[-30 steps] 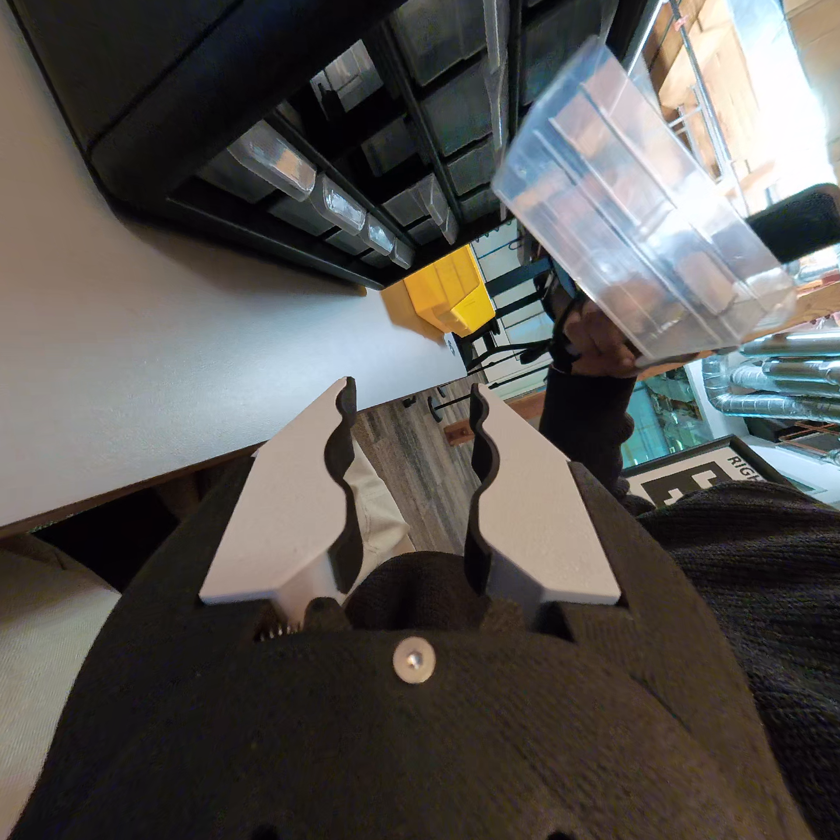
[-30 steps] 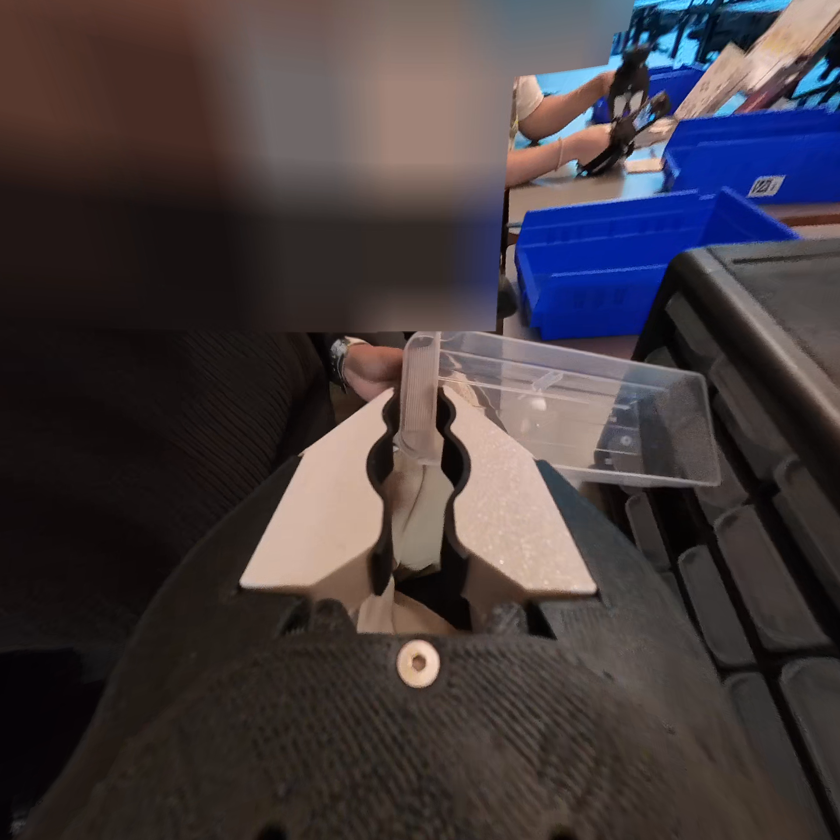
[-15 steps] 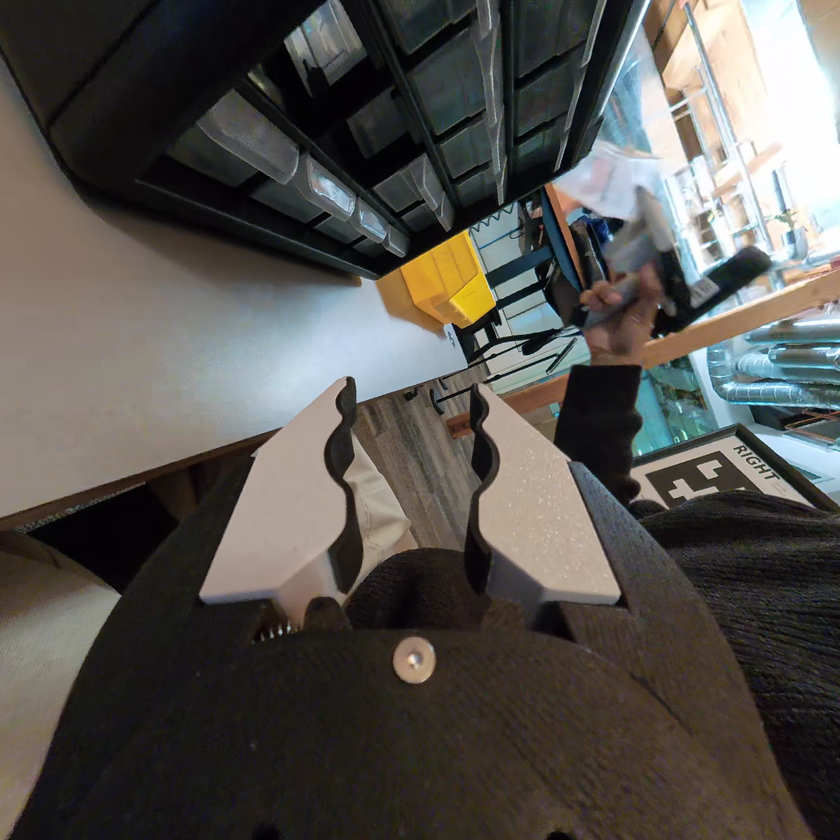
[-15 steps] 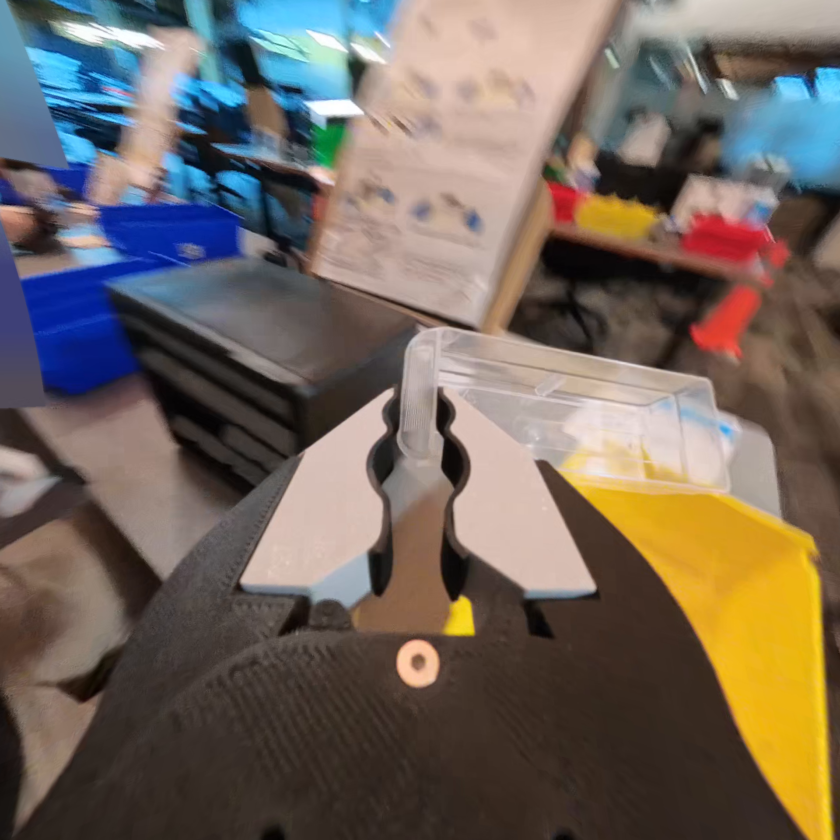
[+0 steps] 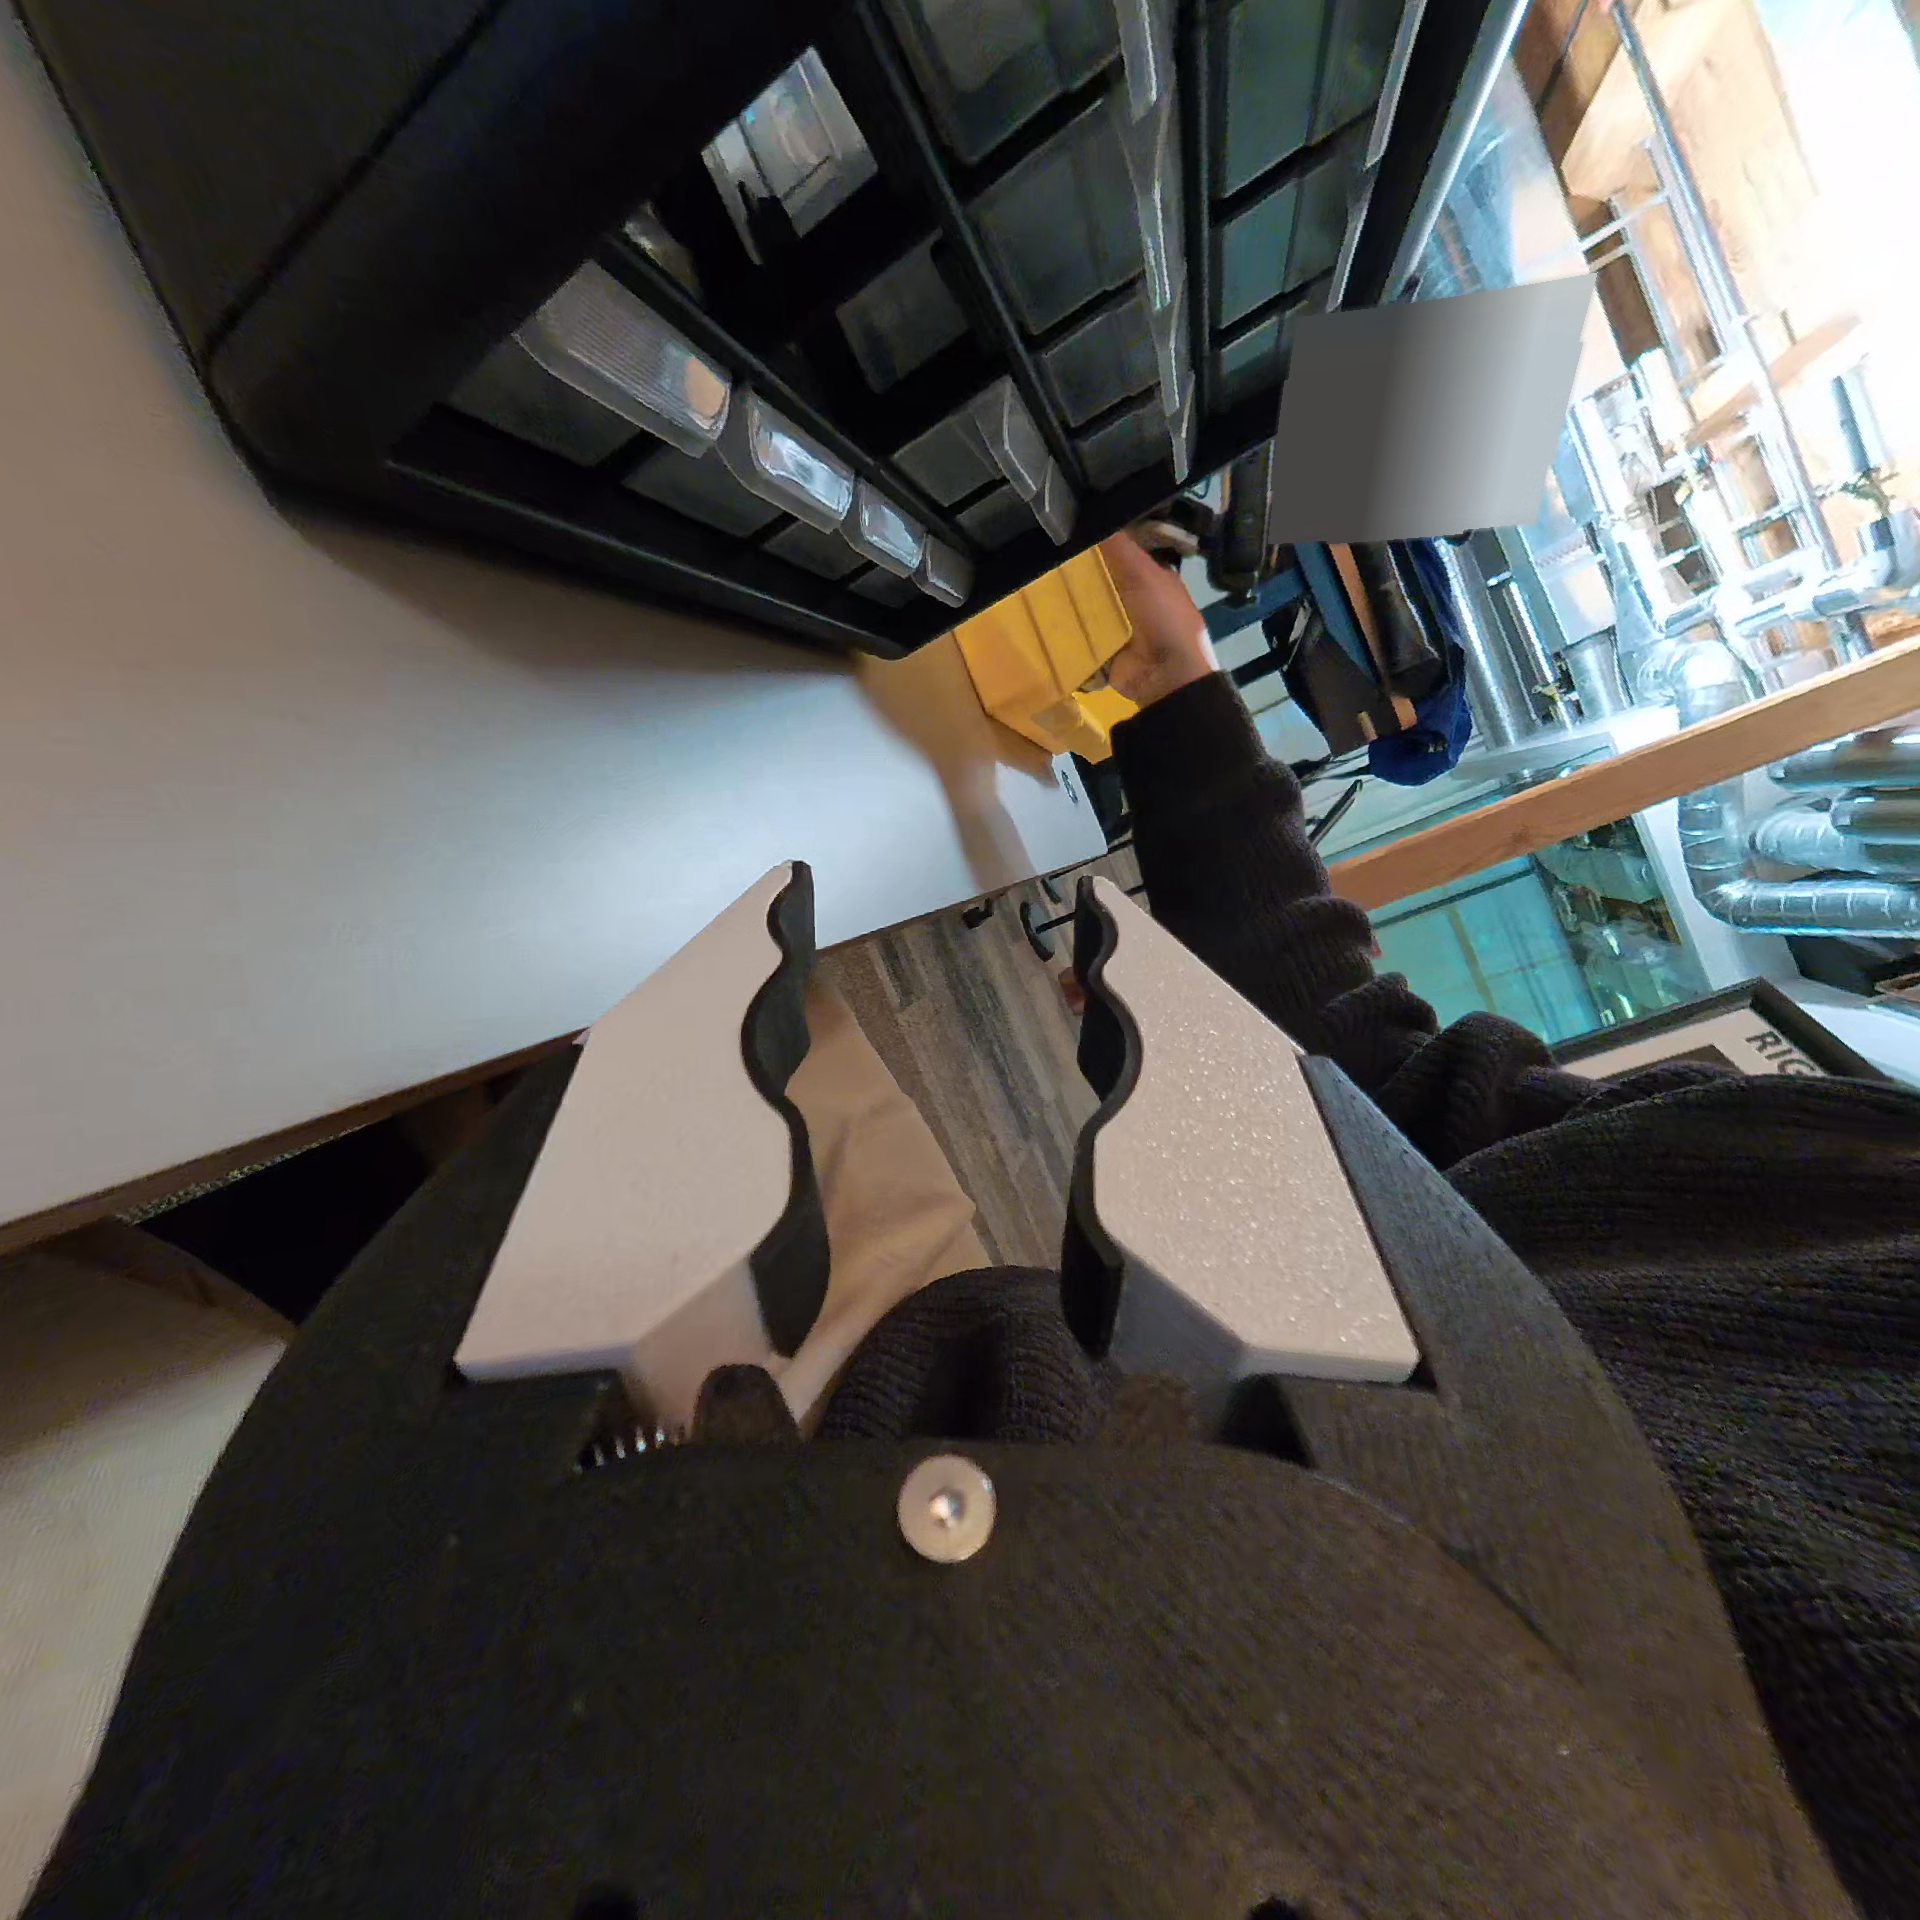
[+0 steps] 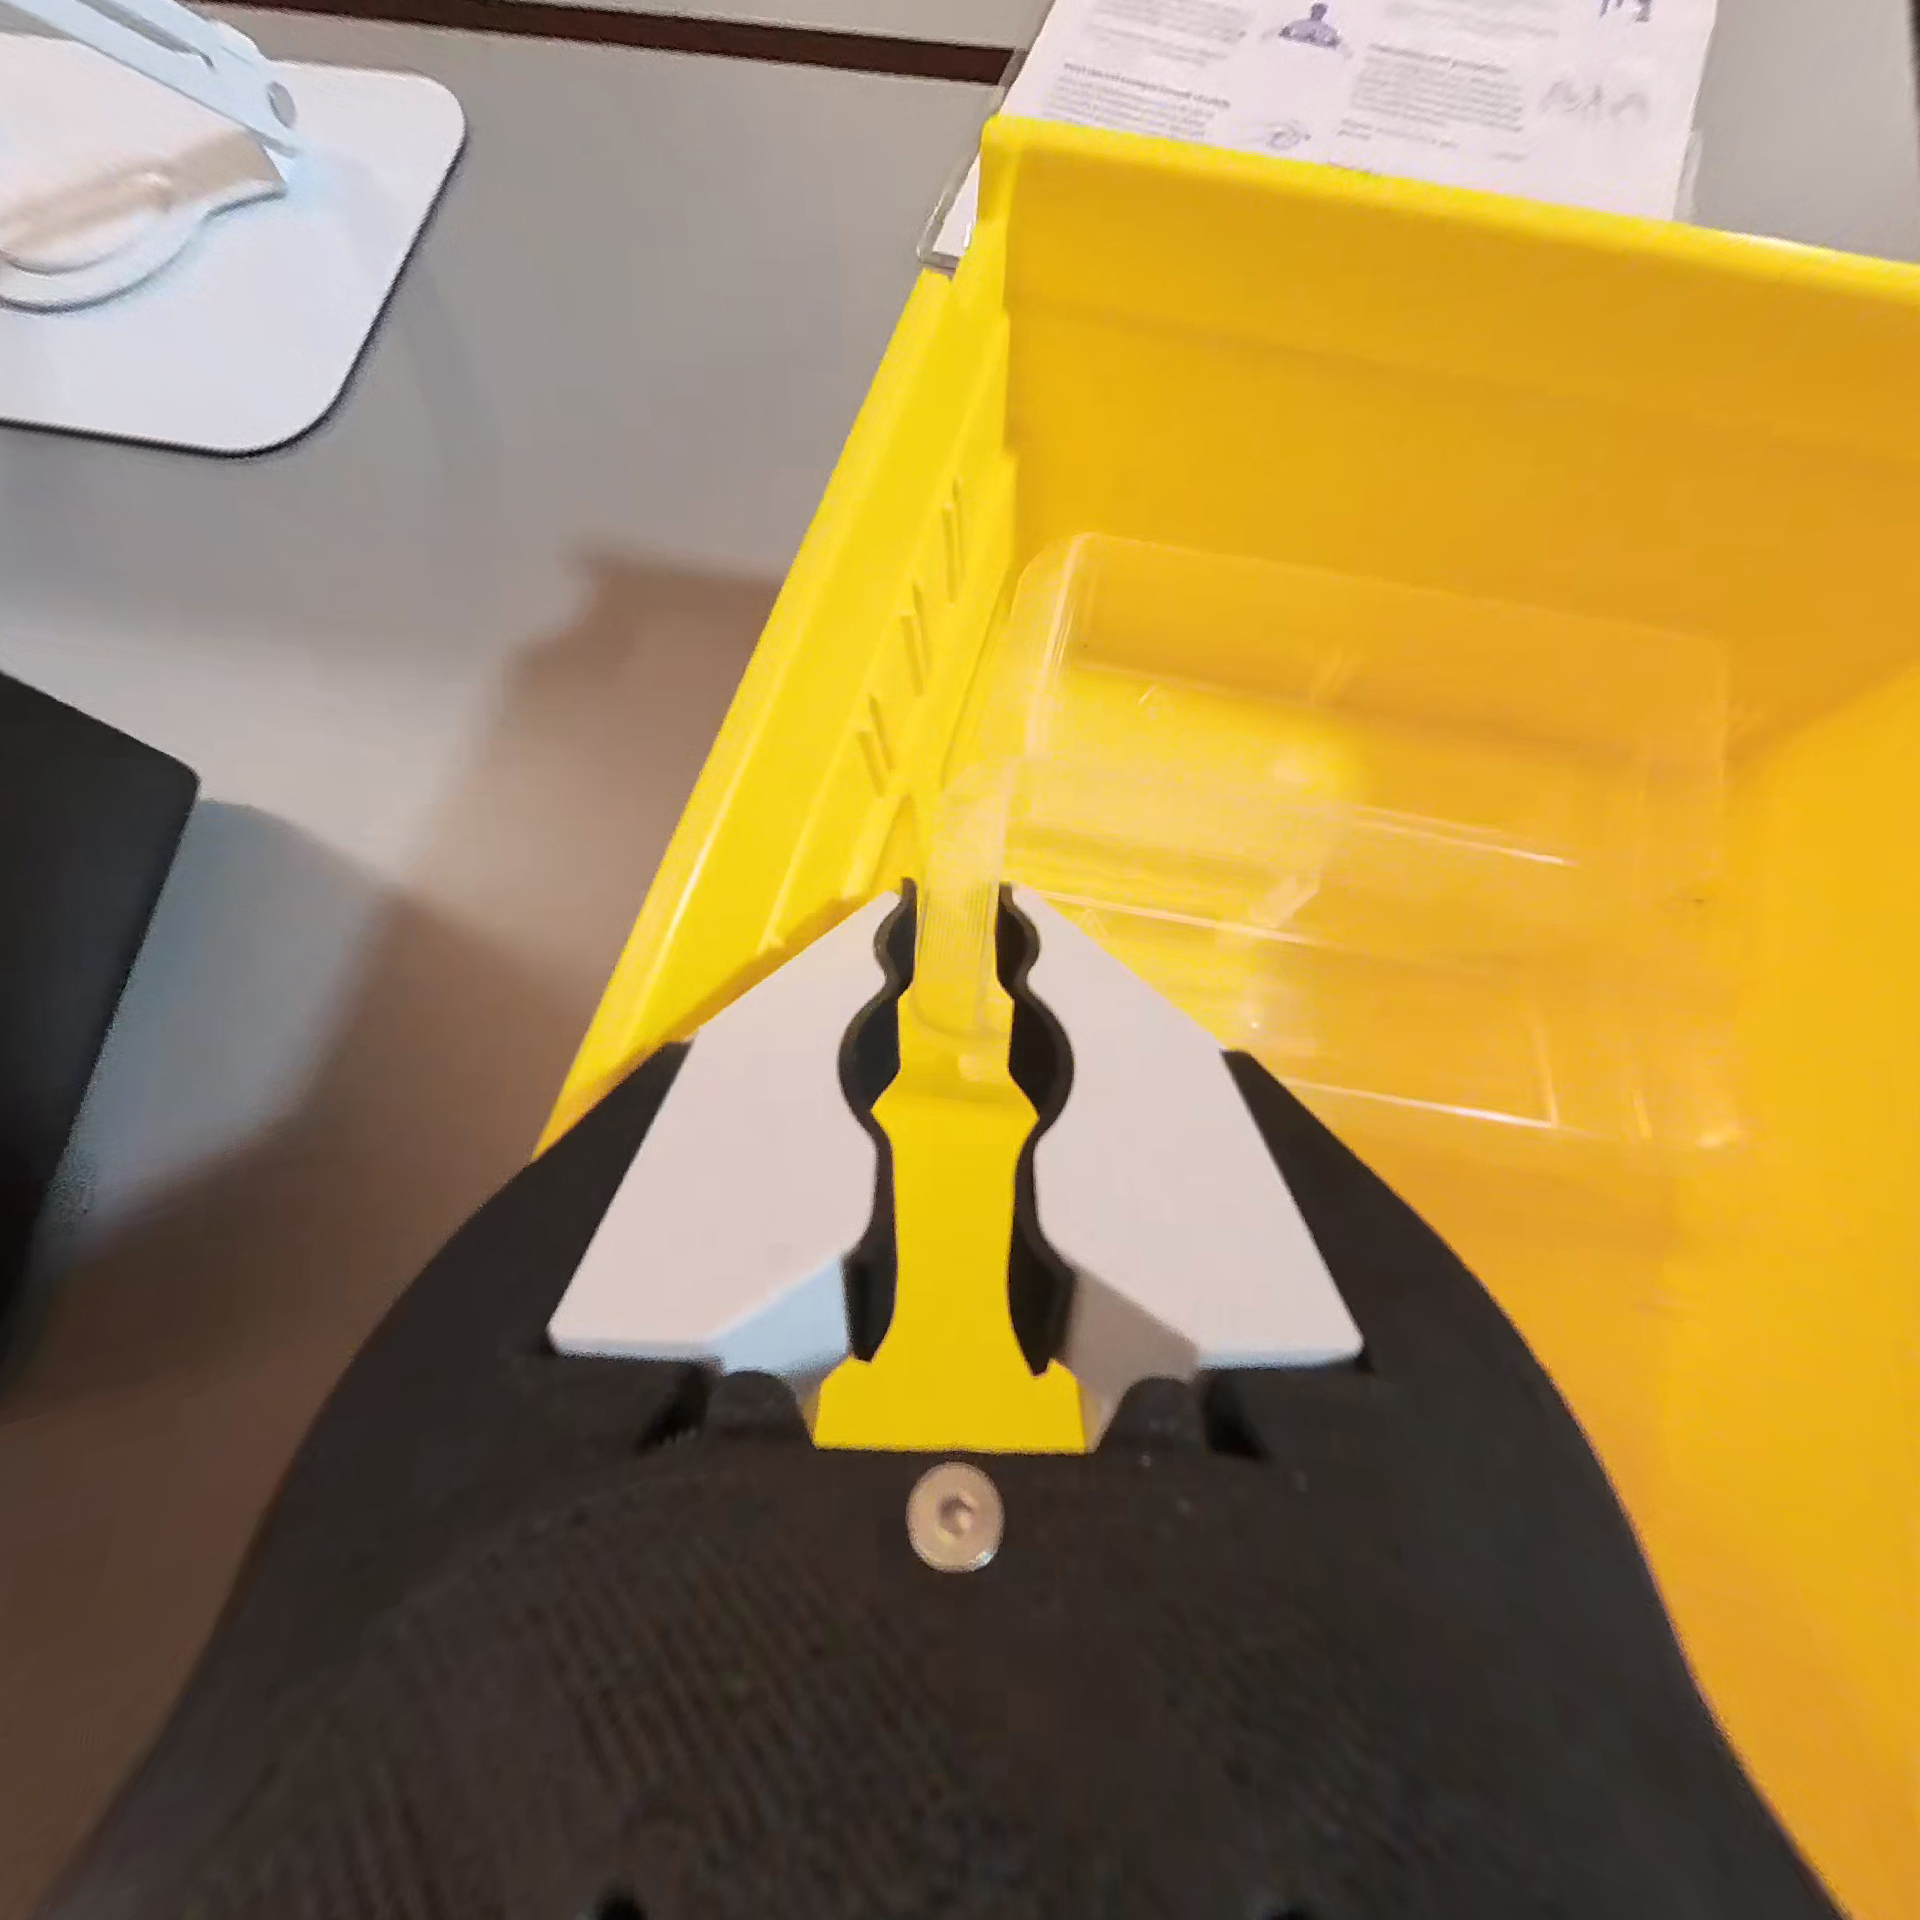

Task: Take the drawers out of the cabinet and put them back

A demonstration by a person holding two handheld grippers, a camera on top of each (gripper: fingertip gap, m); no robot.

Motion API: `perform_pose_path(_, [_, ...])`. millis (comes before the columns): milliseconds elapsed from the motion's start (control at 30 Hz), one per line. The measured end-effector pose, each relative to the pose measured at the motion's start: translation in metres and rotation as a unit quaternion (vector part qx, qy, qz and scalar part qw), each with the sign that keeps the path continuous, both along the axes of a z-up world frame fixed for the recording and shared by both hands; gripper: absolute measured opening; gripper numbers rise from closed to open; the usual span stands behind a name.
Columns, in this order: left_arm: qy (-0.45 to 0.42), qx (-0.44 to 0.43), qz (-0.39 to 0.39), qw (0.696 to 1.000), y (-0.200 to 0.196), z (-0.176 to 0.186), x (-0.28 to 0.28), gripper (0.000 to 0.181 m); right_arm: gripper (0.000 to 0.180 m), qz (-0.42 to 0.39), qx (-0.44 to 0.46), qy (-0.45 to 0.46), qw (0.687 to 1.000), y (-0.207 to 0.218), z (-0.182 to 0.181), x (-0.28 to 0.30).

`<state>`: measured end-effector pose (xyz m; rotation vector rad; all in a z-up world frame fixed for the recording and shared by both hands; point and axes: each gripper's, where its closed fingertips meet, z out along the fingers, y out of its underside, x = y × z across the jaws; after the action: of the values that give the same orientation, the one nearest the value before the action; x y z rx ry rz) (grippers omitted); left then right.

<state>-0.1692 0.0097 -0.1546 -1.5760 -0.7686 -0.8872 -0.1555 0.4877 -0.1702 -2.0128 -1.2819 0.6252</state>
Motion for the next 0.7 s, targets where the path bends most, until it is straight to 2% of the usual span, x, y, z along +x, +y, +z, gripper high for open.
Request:
perform_pose_path(167, [-0.006, -0.001, -0.004, 1.0, 0.001, -0.001, 0.001, 0.048, 0.014, 0.006, -0.004, -0.024, 1.0, 0.008, -0.014, -0.008])
perform_pose_path(367, [-0.007, -0.005, -0.003, 1.0, 0.002, -0.003, 0.001, 0.048, 0.038, -0.004, -0.017, -0.009, 1.0, 0.008, -0.008, 0.0])
perform_pose_path(567, [0.008, -0.01, -0.006, 1.0, 0.003, -0.005, 0.003, 0.048, 0.039, -0.044, 0.043, 0.076, 0.995, 0.013, 0.06, 0.037])
perform_pose_path(700, [0.036, -0.017, -0.013, 0.999, 0.006, -0.005, 0.007, 0.048, 0.038, -0.024, 0.073, 0.156, 0.985, -0.022, 0.117, 0.059])
